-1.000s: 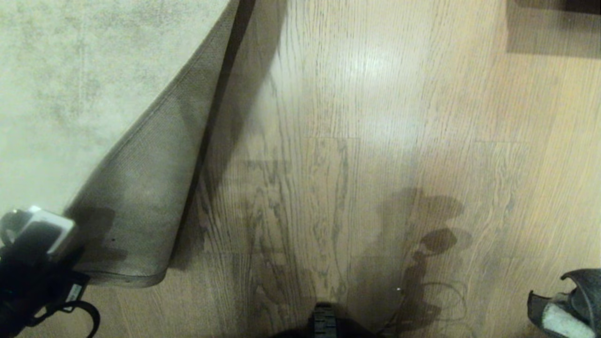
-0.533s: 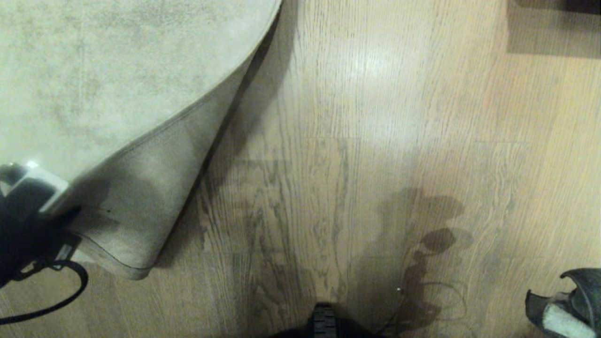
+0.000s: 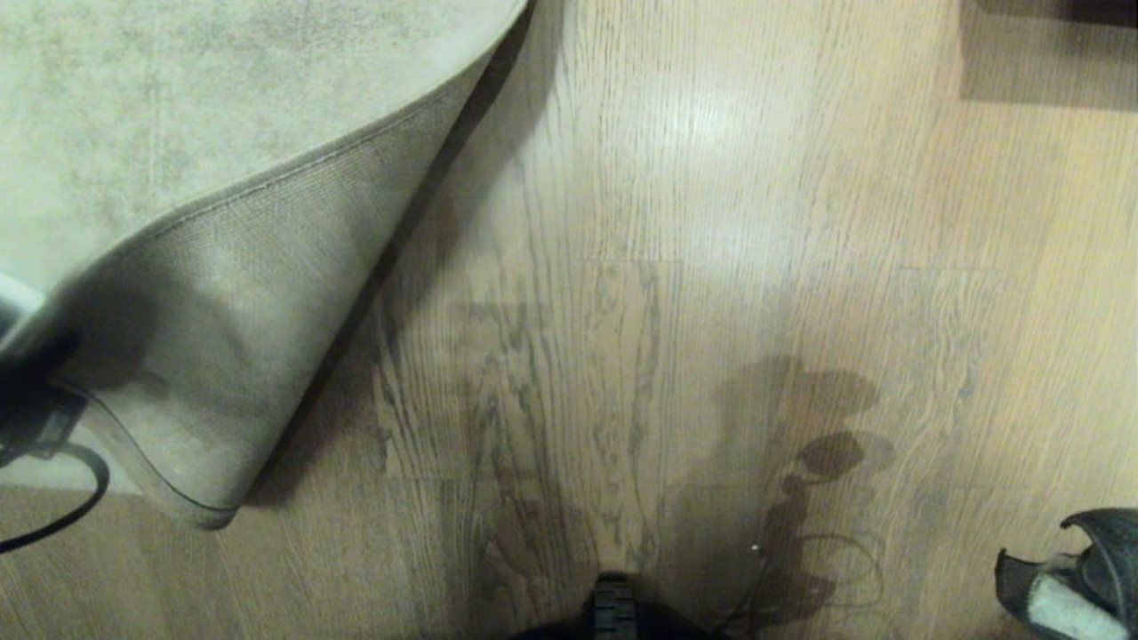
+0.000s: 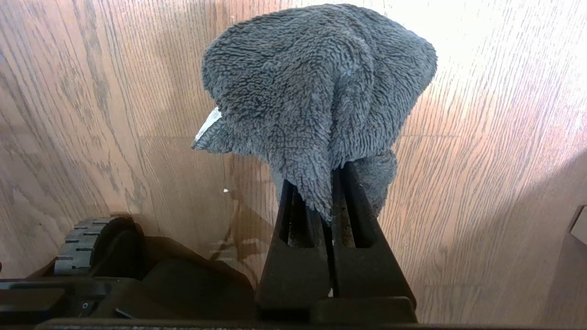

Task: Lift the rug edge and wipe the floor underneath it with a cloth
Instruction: Lift up the carpet

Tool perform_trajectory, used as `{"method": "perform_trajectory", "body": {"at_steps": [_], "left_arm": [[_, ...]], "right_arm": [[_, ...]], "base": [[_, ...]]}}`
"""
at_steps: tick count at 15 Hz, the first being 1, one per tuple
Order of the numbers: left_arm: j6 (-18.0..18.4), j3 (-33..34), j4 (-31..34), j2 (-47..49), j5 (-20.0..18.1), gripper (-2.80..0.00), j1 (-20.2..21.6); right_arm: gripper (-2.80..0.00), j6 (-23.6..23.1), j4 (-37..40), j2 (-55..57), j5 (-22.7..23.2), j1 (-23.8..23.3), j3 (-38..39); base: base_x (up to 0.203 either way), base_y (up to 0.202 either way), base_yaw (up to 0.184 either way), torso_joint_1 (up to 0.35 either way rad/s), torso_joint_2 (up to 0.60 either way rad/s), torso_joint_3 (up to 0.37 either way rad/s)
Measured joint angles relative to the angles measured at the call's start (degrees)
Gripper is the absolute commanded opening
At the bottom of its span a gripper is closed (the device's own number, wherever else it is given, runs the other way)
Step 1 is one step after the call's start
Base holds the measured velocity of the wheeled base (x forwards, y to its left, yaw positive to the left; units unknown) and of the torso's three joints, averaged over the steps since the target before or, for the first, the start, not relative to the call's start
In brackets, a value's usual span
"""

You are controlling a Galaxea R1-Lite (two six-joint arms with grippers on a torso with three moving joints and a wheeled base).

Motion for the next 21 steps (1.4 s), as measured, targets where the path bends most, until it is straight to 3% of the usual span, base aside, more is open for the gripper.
{"method": "perform_trajectory", "body": {"at_steps": [4,21], "left_arm": [[-1.9,0.5,-0.7,-0.2,-1.7,-2.80,3.0],[-2.1,5.3,-8.1,-0.3,-1.6,-2.80,3.1]], "right_arm": [[-2.80,0.0,0.0,0.0,0.0,0.0,0.0],[-2.80,-1.3,0.0,0.0,0.1,0.0,0.0]], "base": [[0.000,0.000,0.000,0.000,0.00,0.000],[0.000,0.000,0.000,0.000,0.00,0.000]]}}
